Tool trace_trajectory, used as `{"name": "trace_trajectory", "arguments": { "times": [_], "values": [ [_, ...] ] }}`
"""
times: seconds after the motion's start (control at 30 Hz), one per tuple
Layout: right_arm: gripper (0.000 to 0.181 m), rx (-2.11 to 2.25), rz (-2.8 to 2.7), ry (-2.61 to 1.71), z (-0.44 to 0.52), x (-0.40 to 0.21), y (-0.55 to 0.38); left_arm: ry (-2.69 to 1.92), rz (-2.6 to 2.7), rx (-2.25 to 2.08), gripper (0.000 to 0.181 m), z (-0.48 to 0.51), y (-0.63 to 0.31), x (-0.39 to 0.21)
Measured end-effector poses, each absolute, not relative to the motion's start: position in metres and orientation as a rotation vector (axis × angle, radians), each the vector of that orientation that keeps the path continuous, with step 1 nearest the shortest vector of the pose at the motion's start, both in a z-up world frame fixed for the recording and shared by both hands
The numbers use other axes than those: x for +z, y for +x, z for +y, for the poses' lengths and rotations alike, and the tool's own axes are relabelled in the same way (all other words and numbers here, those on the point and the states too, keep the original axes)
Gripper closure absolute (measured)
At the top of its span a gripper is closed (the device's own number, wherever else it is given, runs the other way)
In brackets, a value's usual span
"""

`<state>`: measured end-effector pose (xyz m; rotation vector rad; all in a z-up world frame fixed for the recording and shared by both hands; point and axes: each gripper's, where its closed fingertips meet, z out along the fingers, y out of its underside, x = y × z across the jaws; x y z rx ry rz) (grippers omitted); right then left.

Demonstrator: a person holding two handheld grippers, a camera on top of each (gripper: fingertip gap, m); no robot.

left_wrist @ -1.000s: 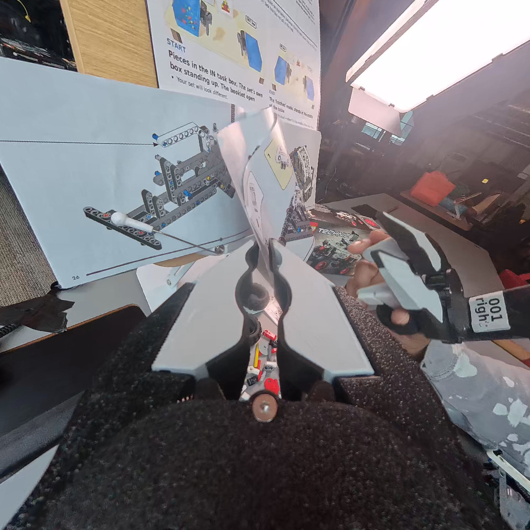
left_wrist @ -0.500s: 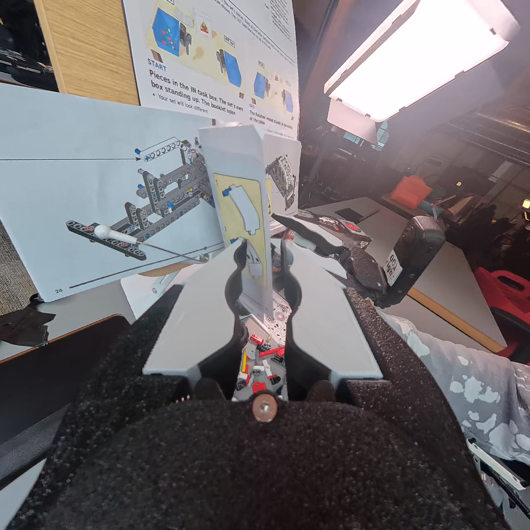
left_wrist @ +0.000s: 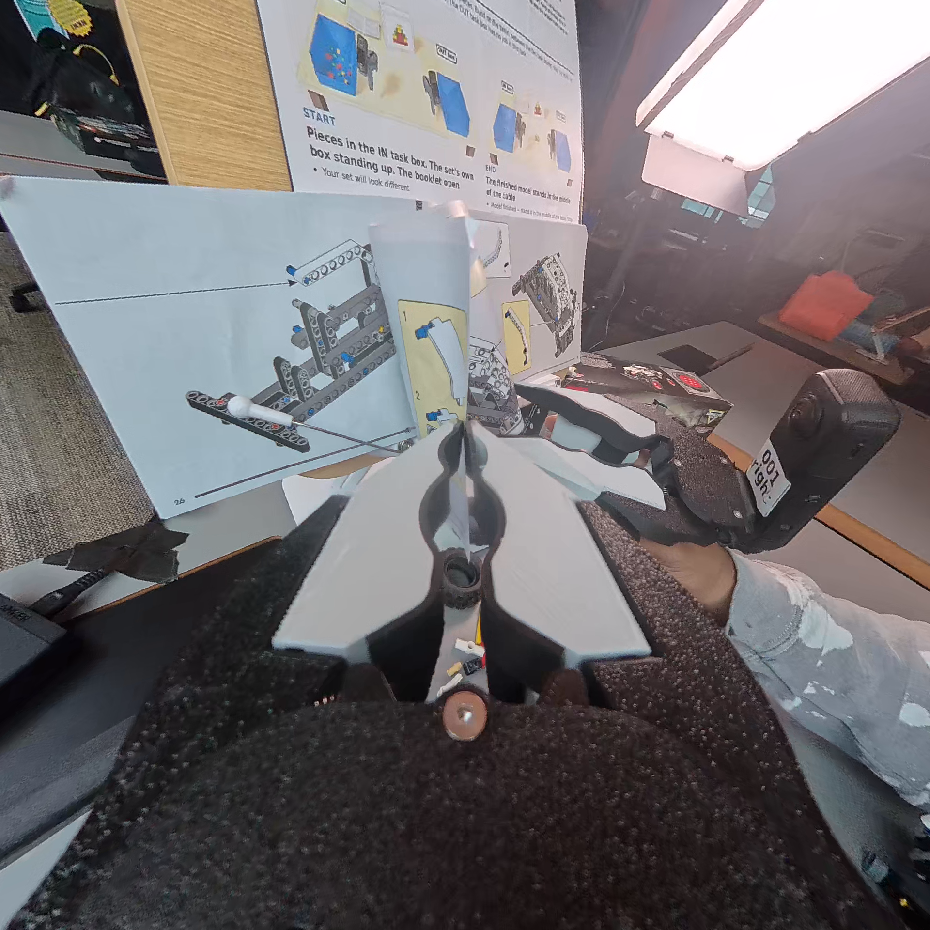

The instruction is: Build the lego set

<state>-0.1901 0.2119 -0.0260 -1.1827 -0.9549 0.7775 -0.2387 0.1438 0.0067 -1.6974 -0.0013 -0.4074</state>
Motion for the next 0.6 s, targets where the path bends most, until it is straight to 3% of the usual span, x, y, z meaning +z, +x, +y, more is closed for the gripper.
{"name": "trace_trajectory", "arguments": {
  "times": [0.6],
  "values": [
    [0.134,0.753,-1.051,-1.136,0.201,-0.032,-0.194,-1.658,-0.031,-0.257,0.181,0.138,-0.276,0.021]
  ]
}}
